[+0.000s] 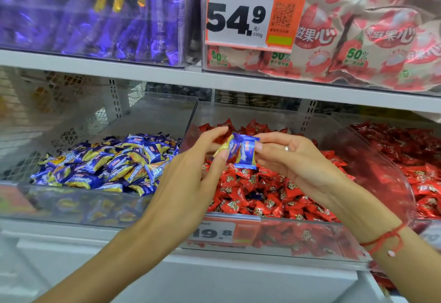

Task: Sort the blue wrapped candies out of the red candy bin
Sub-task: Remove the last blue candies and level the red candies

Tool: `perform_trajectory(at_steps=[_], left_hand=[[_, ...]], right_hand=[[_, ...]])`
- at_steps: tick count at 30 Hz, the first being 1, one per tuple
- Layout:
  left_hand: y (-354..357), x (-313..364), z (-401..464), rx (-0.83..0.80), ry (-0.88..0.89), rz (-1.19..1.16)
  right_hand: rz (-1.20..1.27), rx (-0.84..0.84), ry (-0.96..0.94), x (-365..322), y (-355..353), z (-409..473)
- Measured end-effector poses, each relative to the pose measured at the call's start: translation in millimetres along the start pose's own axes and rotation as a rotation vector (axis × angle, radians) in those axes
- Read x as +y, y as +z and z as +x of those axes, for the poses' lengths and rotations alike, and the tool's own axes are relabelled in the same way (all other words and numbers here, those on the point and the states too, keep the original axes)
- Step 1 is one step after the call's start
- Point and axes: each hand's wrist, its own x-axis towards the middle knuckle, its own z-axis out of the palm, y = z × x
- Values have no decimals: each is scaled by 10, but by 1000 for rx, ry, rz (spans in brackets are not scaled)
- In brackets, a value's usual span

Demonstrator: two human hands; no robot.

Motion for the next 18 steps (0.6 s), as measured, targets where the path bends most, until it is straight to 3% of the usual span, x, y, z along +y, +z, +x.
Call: perform_trajectory(at_steps=[5,10,14,18], left_hand=[[-79,76,-13,94,25,4],[-211,8,3,176,21,-133],[-454,-168,34,281,18,10],[-775,-477,90,319,-144,422]], right_hand=[[289,35,-51,25,318,-37],[319,5,-65,-5,532,-78],[20,-164,-91,-95,522,-70],[-562,-50,-247,-96,236,62]])
